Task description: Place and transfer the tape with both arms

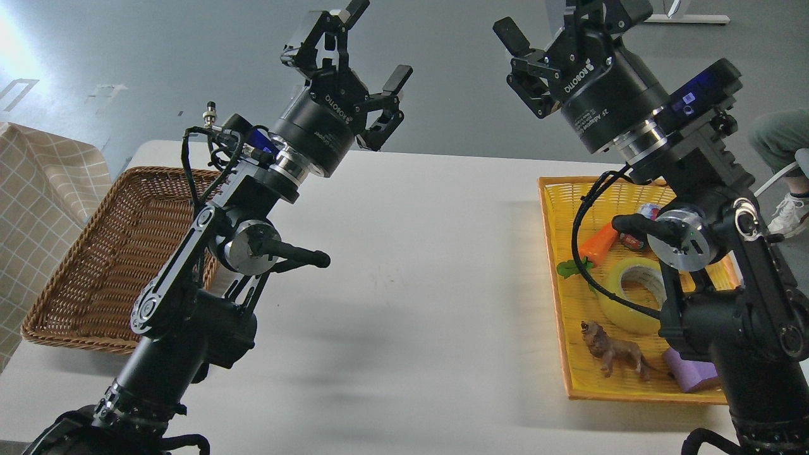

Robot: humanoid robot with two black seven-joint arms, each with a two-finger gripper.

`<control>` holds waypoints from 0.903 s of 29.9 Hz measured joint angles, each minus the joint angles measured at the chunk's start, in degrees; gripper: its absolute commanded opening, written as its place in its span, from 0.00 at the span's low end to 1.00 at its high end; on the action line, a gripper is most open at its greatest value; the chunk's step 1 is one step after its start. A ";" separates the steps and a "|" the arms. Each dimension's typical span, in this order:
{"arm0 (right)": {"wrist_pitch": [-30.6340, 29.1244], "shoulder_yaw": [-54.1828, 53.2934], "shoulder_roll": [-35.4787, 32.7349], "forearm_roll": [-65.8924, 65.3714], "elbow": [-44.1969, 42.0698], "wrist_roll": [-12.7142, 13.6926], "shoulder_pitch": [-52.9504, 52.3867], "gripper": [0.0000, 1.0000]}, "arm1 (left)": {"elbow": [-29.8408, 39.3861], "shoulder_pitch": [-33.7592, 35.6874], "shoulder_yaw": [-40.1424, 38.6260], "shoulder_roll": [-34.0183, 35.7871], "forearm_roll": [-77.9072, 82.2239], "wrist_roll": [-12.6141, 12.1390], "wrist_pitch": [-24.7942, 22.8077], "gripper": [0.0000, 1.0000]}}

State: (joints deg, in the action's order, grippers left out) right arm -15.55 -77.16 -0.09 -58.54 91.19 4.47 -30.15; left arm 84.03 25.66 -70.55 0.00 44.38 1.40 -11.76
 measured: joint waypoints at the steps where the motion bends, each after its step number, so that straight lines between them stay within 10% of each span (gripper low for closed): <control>1: 0.00 0.02 0.00 0.00 0.00 0.00 0.02 1.00 | 0.00 -0.04 0.06 0.00 0.00 0.00 -0.05 0.98; 27: -0.62 0.07 -0.62 0.12 0.48 0.10 1.59 1.00 | -0.03 -0.21 -0.72 0.00 0.13 0.18 0.08 0.98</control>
State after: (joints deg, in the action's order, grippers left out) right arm -16.17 -77.10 -0.71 -58.42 91.67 4.57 -28.55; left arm 83.99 25.46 -71.28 0.00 44.51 1.58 -11.68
